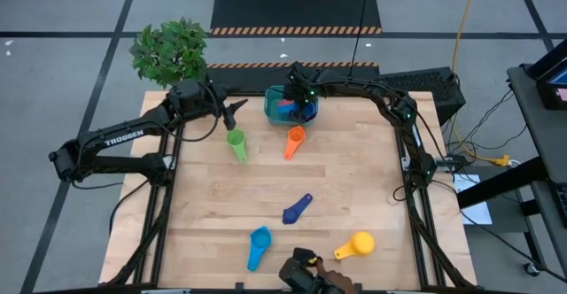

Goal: Nest measuring cups in basket
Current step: Stack the blue measuring cup on top of the red measuring cup in the blue bin

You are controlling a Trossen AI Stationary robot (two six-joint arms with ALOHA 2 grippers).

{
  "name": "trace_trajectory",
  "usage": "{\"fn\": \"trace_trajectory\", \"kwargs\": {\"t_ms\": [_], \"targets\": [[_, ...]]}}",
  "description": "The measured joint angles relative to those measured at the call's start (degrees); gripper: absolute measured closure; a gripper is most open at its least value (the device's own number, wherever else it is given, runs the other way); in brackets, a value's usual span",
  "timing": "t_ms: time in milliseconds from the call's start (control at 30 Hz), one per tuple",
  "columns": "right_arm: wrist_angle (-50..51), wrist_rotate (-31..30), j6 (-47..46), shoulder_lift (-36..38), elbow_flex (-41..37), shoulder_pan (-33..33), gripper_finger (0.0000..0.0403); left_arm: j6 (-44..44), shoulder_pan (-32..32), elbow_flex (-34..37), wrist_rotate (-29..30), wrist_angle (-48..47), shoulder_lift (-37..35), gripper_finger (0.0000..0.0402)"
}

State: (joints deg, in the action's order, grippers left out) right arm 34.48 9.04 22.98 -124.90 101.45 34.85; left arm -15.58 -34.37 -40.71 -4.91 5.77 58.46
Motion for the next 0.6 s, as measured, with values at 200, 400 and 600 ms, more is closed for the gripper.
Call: {"fn": "trace_trajectory", "kwargs": {"t_ms": [200, 400, 600], "targets": [[0.0, 0.1, 0.2, 0.0, 0.0, 0.0, 0.0081, 0.0, 0.0, 0.0, -0.6, 0.3, 0.0, 0.0195], [-0.6, 0.1, 0.7, 0.0, 0.0, 0.0, 0.0151, 0.1, 0.0, 0.0, -0.6, 0.4, 0.0, 0.0195], [-2.6, 0.2, 2.3, 0.0, 0.0, -0.3, 0.0205, 0.2, 0.0, 0.0, -0.6, 0.4, 0.0, 0.0195]]}}
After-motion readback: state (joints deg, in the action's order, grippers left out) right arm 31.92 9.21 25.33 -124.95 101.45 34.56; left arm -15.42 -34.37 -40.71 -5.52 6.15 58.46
